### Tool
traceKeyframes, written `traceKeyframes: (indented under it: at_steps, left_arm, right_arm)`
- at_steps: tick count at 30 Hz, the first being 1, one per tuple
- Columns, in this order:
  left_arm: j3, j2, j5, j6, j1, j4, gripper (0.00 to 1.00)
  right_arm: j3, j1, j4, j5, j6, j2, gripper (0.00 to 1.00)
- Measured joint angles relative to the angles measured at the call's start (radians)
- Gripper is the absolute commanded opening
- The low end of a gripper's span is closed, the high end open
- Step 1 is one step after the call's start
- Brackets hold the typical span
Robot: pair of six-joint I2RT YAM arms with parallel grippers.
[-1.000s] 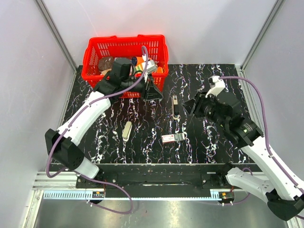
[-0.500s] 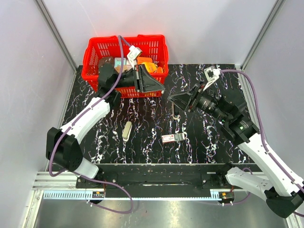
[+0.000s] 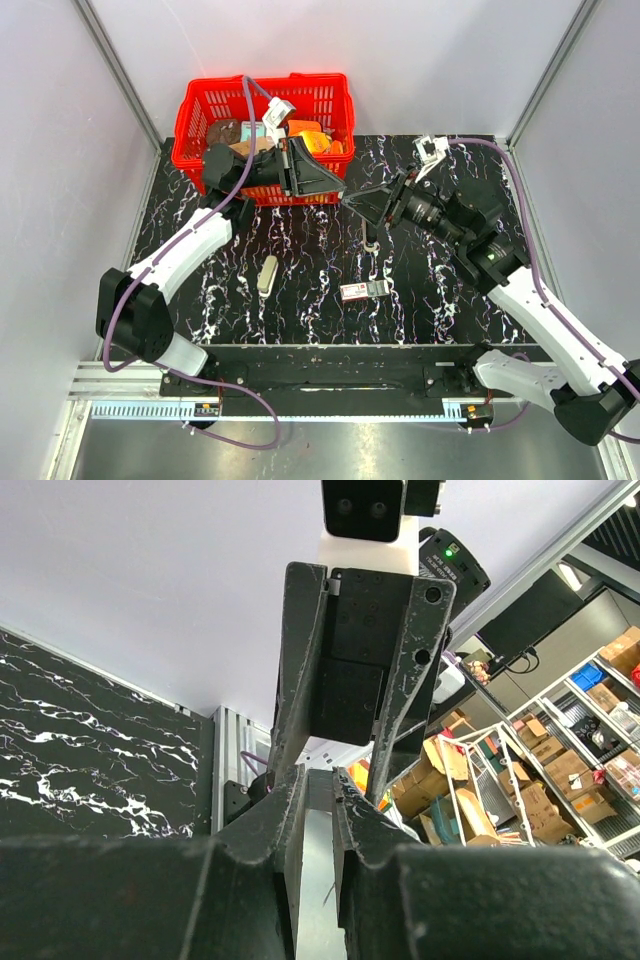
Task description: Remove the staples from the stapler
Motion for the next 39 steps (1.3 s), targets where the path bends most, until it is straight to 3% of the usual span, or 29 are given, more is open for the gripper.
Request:
traceKeyframes:
  at_steps: [16,27,28,30,33,36,39]
  left_arm:
    - [0.0,0.0,-0.005,0.039,-0.013,-0.035,0.0]
    - [0.0,0.0,-0.009,0.064,-0.014,-0.059,0.0]
    - [0.0,0.0,-0.01,0.067,-0.014,-0.061,0.07]
    - [0.0,0.0,-0.011,0.08,-0.014,-0.07,0.4]
    - [0.002,0.0,-0.018,0.126,-0.013,-0.132,0.52]
    - [0.008,0.0,-0.025,0.195,-0.003,-0.248,0.79]
    - [0.025,0.0,-0.035,0.274,0.025,-0.356,0.82]
  right_arm:
    - [0.0,0.0,0.029,-0.008,0.003,0.035,0.37]
    - [0.0,0.0,0.034,-0.019,0.003,0.043,0.13]
    - [0.0,0.0,0.034,-0.016,0.004,0.042,0.13]
    - [-0.001,0.0,0.03,-0.013,0.002,0.042,0.11]
    - [-0.001,0.0,0.008,-0.005,-0.002,0.041,0.1]
    - [-0.001,0.0,-0.038,0.011,-0.017,0.028,0.1]
    - [-0.001,0.0,-0.114,0.031,-0.041,0.011,0.1]
